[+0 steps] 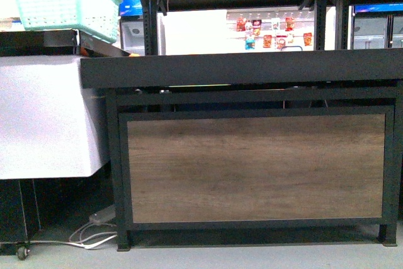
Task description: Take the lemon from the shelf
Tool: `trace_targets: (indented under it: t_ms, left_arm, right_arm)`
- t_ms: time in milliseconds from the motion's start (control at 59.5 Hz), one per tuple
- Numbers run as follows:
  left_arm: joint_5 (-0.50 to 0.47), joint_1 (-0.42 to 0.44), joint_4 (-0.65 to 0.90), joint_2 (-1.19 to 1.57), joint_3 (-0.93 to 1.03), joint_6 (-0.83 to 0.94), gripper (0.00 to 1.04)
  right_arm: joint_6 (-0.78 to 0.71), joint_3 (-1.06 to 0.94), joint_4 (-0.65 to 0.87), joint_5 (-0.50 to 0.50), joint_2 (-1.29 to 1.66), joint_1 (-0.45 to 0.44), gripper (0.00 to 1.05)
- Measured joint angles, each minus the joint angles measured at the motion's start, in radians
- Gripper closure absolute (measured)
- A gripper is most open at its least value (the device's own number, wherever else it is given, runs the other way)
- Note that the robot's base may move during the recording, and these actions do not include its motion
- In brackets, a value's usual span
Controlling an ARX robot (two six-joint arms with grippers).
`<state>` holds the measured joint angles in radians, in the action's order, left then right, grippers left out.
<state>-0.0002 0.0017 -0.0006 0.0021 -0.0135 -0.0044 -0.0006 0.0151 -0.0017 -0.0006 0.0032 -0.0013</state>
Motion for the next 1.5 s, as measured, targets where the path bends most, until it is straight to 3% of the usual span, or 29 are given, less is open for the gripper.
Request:
trace_targets:
  t_ms: [1495]
  left_arm:
    - [0.0, 0.0, 0.0, 0.0, 0.0, 0.0, 0.08]
  right_arm:
    - [0.0, 0.0, 0.0, 0.0, 0.0, 0.0, 0.02]
